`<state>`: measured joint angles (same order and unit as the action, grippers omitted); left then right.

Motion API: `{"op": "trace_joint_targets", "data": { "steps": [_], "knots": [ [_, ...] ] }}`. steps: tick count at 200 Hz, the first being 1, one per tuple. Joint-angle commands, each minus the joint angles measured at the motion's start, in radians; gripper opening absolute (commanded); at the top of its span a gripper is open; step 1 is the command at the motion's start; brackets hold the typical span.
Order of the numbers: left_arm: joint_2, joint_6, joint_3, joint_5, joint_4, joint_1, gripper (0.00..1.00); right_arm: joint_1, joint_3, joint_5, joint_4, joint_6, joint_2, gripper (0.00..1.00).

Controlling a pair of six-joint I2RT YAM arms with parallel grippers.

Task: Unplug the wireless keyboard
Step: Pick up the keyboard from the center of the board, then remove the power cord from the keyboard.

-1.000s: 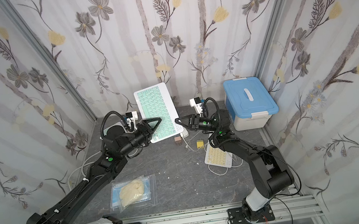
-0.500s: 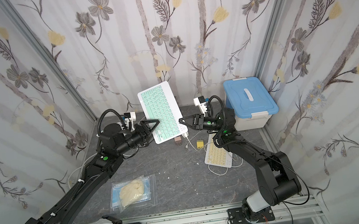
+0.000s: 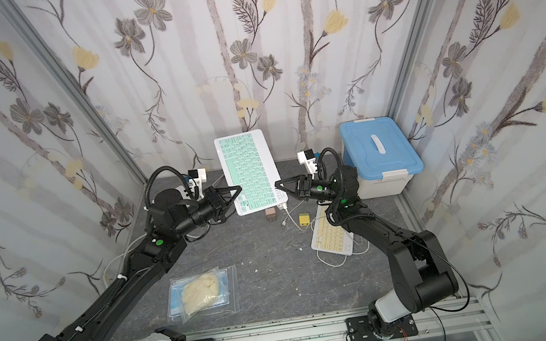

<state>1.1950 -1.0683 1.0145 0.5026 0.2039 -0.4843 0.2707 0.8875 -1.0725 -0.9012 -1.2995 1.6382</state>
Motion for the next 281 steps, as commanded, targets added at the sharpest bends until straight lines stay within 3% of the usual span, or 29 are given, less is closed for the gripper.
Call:
{"op": "trace_joint_targets", "data": {
  "steps": [1,24,55,93,120,195,281],
  "knots": [
    [-0.016,0.025,0.005,-0.044,0.092,0.004,0.00,-0.004,-0.034,0.006,-0.085,-0.006,-0.025,0.56],
    [-0.016,0.023,0.013,-0.050,0.114,0.004,0.00,-0.004,-0.093,0.022,-0.151,-0.040,-0.063,0.60],
    [-0.006,0.009,0.024,-0.052,0.116,0.004,0.00,0.004,-0.142,0.034,-0.260,-0.104,-0.081,0.55],
    [0.003,-0.014,0.021,-0.064,0.127,0.005,0.00,0.021,-0.177,0.038,-0.290,-0.121,-0.069,0.33],
    [-0.002,-0.017,0.013,-0.089,0.136,0.006,0.00,0.025,-0.181,0.038,-0.296,-0.127,-0.072,0.32],
    [0.013,-0.015,0.006,-0.075,0.195,0.007,0.00,0.027,-0.176,0.039,-0.340,-0.170,-0.053,0.00],
    [0.035,0.023,-0.039,-0.136,0.377,0.012,0.00,0.033,-0.184,0.015,-0.340,-0.142,-0.063,0.00]
  ]
}}
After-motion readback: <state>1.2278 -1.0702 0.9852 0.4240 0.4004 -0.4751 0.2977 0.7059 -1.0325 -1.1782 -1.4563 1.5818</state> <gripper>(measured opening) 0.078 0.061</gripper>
